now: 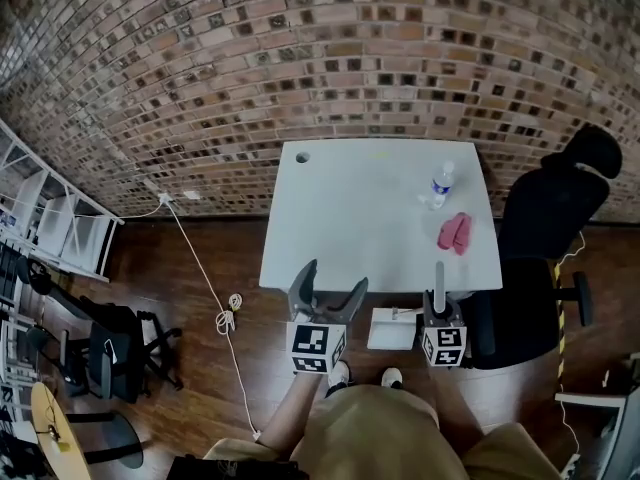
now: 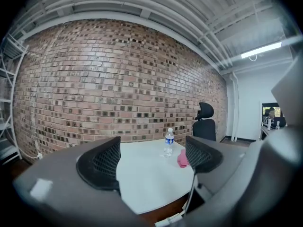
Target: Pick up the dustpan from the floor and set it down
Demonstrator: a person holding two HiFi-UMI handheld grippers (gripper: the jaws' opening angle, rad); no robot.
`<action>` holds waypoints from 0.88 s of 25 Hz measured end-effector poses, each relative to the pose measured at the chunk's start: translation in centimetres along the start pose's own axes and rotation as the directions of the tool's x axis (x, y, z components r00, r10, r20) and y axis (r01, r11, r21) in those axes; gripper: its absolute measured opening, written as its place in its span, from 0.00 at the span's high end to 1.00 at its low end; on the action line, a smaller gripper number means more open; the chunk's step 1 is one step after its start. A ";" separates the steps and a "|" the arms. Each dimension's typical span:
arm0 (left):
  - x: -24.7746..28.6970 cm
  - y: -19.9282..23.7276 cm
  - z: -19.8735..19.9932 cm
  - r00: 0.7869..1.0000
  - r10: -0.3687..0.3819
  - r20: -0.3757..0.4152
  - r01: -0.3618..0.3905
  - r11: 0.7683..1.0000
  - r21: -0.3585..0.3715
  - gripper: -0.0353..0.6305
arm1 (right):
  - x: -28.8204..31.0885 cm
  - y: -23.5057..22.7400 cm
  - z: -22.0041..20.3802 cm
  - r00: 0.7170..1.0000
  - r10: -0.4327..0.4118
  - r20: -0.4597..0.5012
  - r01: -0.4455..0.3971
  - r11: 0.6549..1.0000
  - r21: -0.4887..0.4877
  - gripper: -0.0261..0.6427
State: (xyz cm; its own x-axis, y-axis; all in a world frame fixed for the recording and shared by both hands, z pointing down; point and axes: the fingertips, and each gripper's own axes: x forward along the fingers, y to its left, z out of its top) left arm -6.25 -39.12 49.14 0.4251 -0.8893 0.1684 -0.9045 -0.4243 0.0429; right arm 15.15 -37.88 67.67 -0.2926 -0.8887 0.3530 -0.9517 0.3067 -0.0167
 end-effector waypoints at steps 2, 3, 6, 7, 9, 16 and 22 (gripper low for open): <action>-0.2 -0.2 0.1 1.000 -0.005 0.006 0.005 1.000 0.001 0.31 | -1.3 0.3 2.0 0.999 -0.001 0.045 0.002 1.000 -0.006 0.87; -0.3 -0.3 0.2 1.000 -0.006 0.007 0.006 1.000 0.000 0.31 | -1.9 0.7 3.0 0.998 0.005 0.066 -0.004 1.000 -0.012 0.87; -0.5 -0.4 0.5 1.000 -0.010 0.016 0.010 1.000 -0.001 0.31 | -3.6 1.3 6.3 0.990 0.022 0.137 -0.017 0.999 -0.032 0.87; -0.5 -0.4 0.7 1.000 -0.011 0.021 0.011 1.000 -0.002 0.31 | -4.2 1.4 7.5 0.986 0.022 0.162 -0.016 0.999 -0.040 0.87; -0.6 -0.4 1.0 0.999 -0.014 0.031 0.014 1.000 -0.003 0.31 | -5.3 1.7 9.8 0.978 0.021 0.207 -0.009 0.998 -0.060 0.87; -1.3 -0.2 3.1 0.997 -0.018 0.080 0.018 1.000 0.004 0.31 | -9.1 2.8 15.5 0.960 0.001 0.281 0.031 0.994 -0.109 0.89; -2.4 -0.3 5.2 0.992 -0.023 0.128 0.019 0.999 0.028 0.31 | -12.4 3.4 19.7 0.937 -0.047 0.347 0.080 0.994 -0.080 0.89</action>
State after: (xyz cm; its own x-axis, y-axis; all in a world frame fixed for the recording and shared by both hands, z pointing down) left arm -6.84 -37.78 43.62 0.4462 -0.8941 0.0398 -0.8950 -0.4458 0.0186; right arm 13.67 -32.51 44.82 -0.2616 -0.9652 0.0071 -0.9614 0.2612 0.0864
